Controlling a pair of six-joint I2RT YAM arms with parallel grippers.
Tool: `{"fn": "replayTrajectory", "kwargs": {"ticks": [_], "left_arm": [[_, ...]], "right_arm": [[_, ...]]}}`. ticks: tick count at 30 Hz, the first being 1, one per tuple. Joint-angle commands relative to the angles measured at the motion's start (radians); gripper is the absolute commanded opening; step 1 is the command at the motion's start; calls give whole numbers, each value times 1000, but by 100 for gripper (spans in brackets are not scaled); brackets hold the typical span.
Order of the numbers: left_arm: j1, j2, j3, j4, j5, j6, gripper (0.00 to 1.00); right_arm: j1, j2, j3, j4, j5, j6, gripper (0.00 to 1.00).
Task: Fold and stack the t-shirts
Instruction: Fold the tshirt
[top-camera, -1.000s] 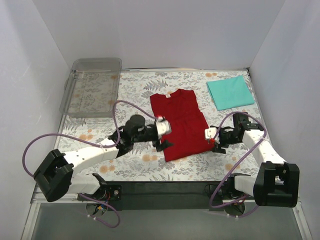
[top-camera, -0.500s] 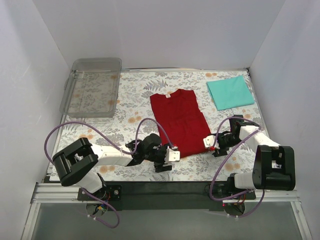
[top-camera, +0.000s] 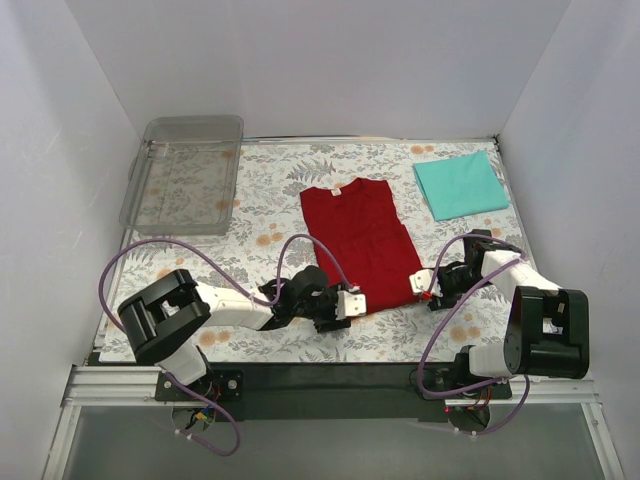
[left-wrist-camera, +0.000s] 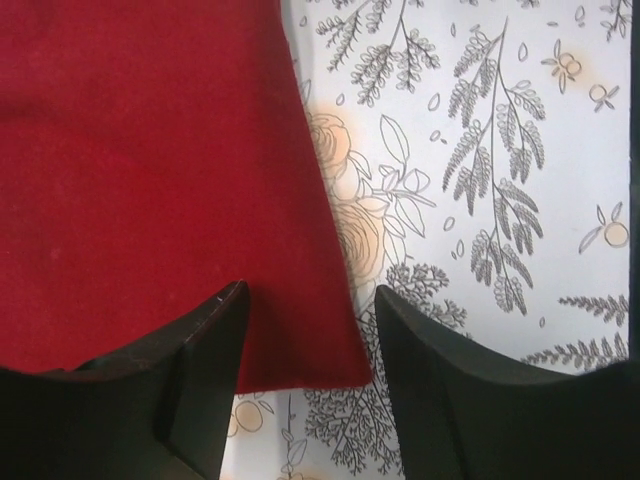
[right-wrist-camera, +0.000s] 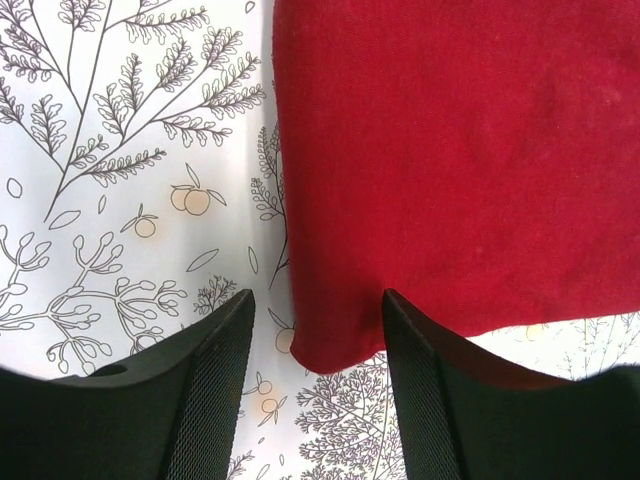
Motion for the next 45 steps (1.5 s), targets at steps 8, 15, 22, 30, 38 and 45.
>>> {"fn": "replayTrajectory", "kwargs": {"ticks": [8,15,22,30,38,45], "left_arm": [[-9,51,19,-23,-75,-20,23],[-9,25,8,-23,-80,-27,0],[-9,-67,-12,-33,-26,-56,0],[2,-266,1,-118,71,-87,0],[88,-345,106,-257,221,-99,0],[252,-368,171,-259,285,-112,0]], "right_arm": [[-8,59,-19,6,27,-32,46],[-8,100,-6,49,59,13,30],[-8,30,-10,36,32,65,1],[-8,-38,197,-248,-88,195,1],[-8,-125,370,-337,-238,318,1],[-8,-69,559,-336,-304,430,1]]}}
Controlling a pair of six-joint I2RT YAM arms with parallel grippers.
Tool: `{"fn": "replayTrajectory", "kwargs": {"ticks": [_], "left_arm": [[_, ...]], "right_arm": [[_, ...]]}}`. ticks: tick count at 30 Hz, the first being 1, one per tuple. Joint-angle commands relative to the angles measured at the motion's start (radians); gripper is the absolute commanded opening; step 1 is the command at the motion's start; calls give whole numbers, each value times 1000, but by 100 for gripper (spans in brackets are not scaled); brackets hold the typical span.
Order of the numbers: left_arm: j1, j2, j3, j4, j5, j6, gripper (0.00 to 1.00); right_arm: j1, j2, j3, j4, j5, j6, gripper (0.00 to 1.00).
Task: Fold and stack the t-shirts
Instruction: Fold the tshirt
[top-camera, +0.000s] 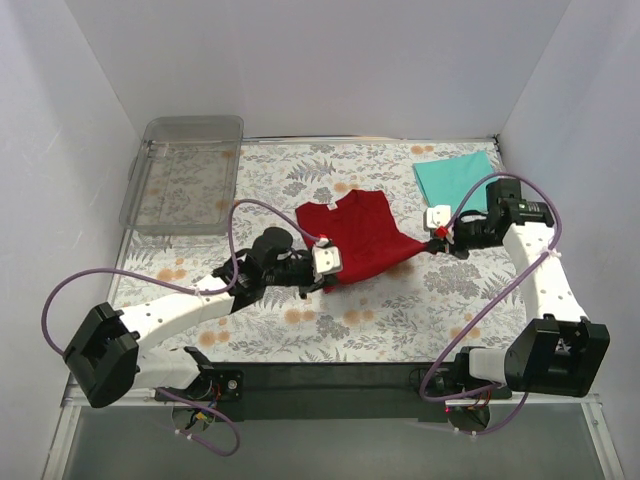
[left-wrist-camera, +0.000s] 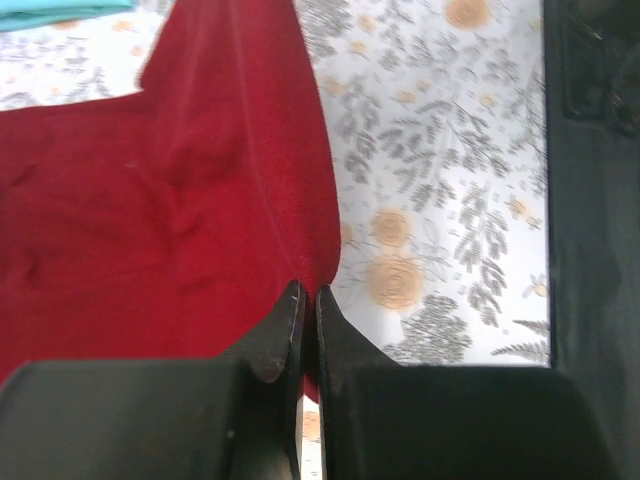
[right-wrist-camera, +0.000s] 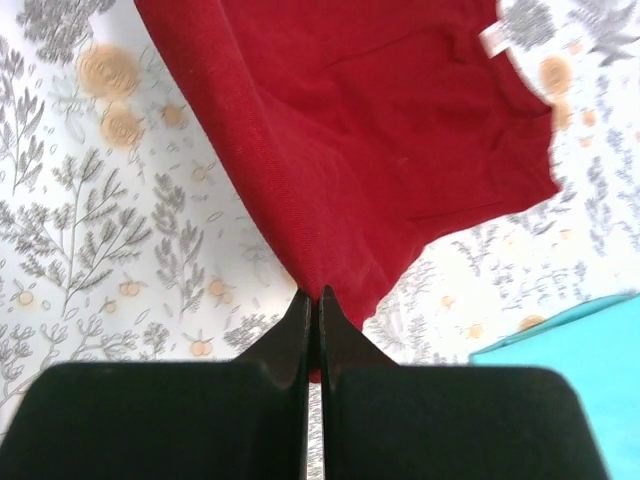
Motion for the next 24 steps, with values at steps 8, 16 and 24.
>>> {"fn": "replayTrajectory", "kwargs": {"ticks": [8,16,24], "left_arm": [[184,92,150,-9,120,-8,0],[245,129,229,18,123,-11,0],[319,197,274,26,146,-8,0]], "right_arm": [[-2,228,303,-16,-142,160,1],[9,369,463,19,-171,236,1],[51,481,618,70,-165,321,1]]}}
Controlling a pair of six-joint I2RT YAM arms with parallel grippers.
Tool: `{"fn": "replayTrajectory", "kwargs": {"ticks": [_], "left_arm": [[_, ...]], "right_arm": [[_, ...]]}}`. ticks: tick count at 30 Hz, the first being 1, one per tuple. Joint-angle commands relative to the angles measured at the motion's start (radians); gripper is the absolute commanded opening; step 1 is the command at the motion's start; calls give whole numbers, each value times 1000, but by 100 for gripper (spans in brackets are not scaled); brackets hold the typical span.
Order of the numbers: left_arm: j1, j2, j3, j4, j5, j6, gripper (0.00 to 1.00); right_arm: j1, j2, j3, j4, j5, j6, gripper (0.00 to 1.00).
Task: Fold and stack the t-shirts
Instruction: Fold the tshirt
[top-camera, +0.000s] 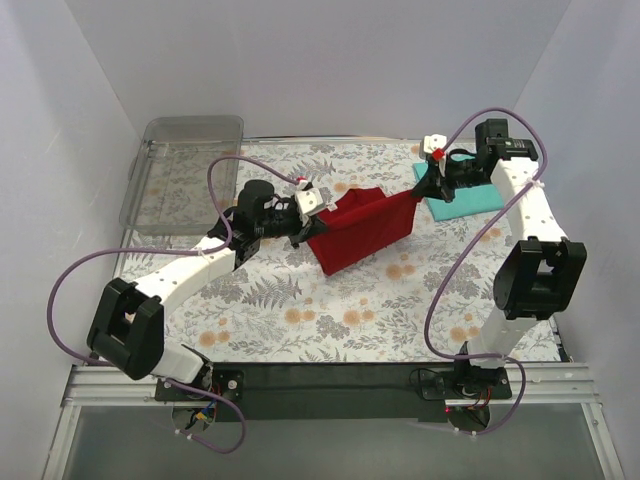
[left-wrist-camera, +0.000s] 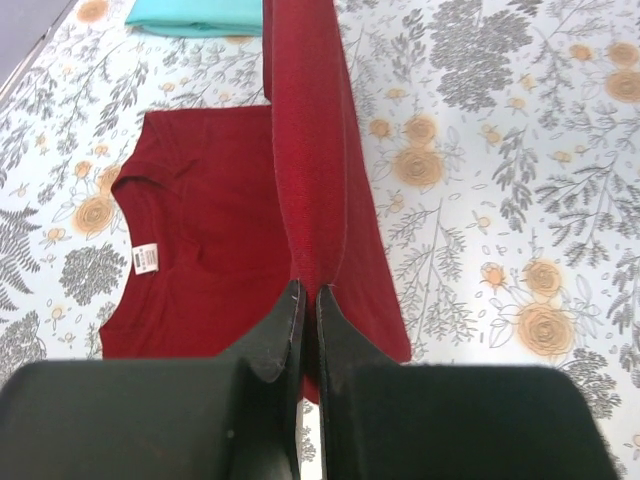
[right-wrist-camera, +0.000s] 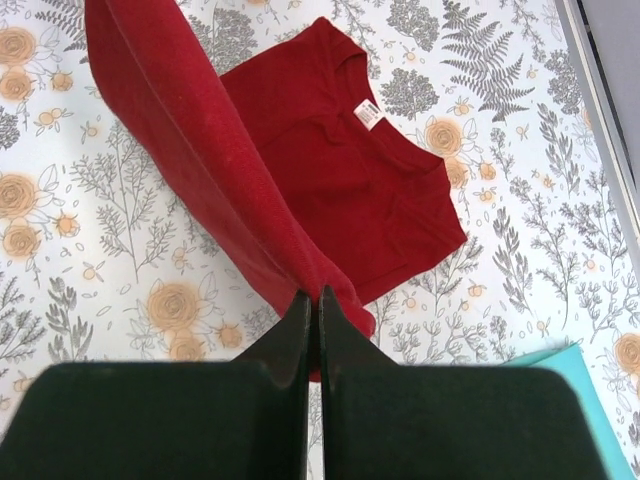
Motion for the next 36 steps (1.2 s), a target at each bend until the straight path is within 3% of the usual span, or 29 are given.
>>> {"fn": "replayTrajectory", "kwargs": {"ticks": [1,14,36], "left_arm": [[35,31,42,2,25,4,0],[132,125,62,54,22,-11,0],[206,304,145,84,-21,-2,0]], "right_arm": [[17,41,80,54,-26,66,1],[93,199,232,192,28,225,1],[151,343,283,416,115,420,1]]}}
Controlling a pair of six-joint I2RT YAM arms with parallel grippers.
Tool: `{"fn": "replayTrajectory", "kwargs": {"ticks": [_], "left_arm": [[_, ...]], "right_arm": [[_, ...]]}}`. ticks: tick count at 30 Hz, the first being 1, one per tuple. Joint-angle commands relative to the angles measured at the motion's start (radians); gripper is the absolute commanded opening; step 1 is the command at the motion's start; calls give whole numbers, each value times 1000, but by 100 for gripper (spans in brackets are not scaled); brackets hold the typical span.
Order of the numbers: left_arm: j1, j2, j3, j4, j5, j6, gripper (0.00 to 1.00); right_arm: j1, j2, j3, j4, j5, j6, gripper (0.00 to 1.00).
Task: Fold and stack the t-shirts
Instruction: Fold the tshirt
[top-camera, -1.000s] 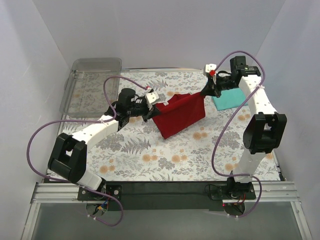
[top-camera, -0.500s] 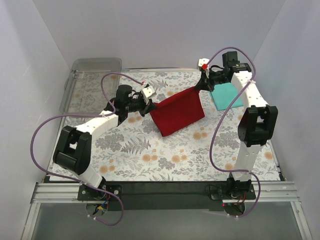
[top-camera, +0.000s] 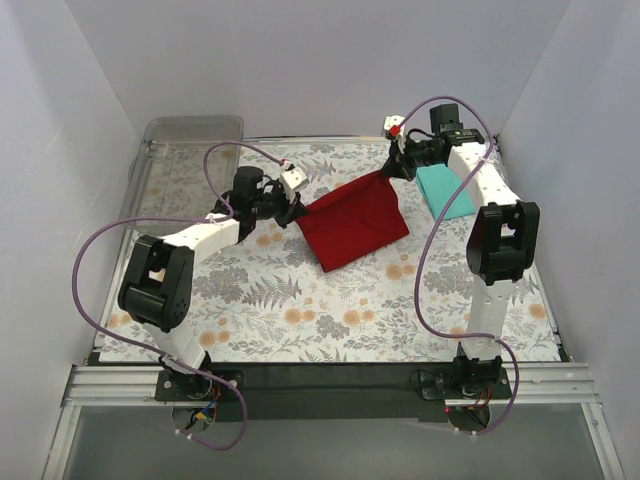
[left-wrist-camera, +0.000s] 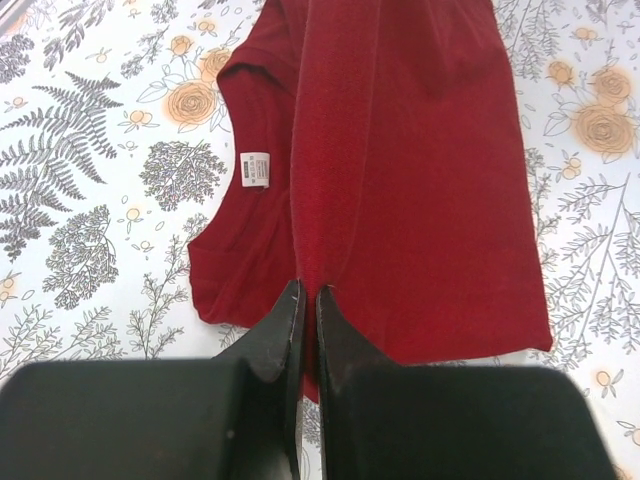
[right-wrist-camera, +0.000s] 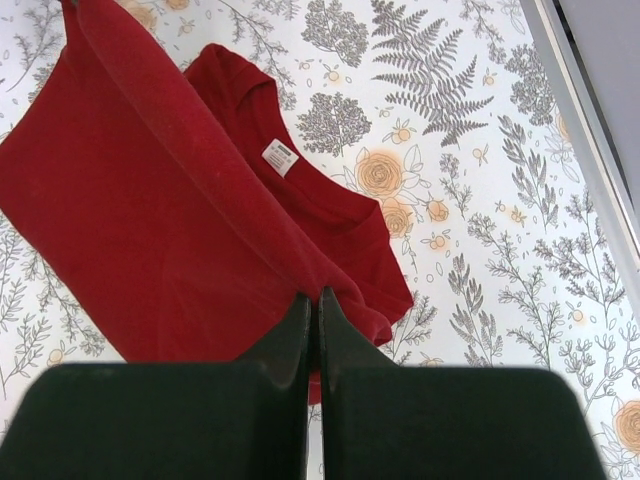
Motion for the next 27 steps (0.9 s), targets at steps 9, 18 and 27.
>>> {"fn": "replayTrajectory", "kwargs": {"ticks": [9,18,27], "left_arm": [[27,111,105,28,-39,-10,0],[36,131,99,48,-99,-21,0],[39,196,139,50,-103,-33,0]], "right_arm": [[8,37,16,176,46,116,1],[23,81,31,199,89,139,1],[42,117,39,233,137,175,1]]}}
